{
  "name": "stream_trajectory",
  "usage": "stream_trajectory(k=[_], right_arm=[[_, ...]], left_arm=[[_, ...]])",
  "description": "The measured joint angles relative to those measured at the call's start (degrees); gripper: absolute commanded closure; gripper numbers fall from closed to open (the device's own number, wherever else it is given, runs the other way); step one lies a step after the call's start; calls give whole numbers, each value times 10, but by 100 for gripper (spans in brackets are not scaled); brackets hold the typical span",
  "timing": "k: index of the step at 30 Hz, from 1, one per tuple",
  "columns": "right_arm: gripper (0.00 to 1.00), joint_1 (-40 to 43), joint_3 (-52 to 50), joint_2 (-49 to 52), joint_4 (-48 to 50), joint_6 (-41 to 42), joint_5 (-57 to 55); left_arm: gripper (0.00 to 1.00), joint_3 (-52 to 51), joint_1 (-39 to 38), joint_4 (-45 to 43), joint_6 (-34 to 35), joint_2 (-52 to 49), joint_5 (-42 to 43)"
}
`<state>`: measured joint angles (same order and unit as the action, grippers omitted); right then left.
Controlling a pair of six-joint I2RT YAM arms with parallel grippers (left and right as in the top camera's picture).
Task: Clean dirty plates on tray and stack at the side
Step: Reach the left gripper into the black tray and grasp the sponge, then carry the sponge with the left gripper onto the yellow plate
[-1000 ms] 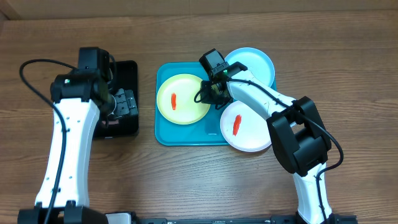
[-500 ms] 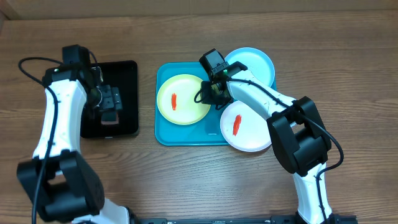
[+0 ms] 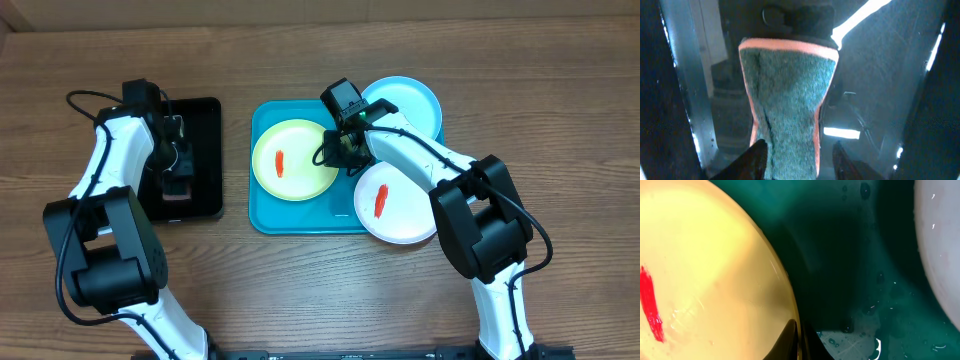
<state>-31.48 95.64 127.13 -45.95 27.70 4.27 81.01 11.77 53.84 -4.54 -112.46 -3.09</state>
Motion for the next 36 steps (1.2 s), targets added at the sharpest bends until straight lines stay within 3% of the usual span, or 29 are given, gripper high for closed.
stream_trajectory(k=[8,13,32,36], right_arm=[[96,0,0,0,1,-1,0],[96,0,0,0,0,-1,0],[96,0,0,0,3,-4,0],[96,0,0,0,3,-5,0]], left_arm=[[30,0,0,-7,5,-2,-15],[38,0,0,-2,3,-2,-23],[41,-10,0,-58,-1,-2,-19],[46,-39,0,-83,-1,-2,-12]])
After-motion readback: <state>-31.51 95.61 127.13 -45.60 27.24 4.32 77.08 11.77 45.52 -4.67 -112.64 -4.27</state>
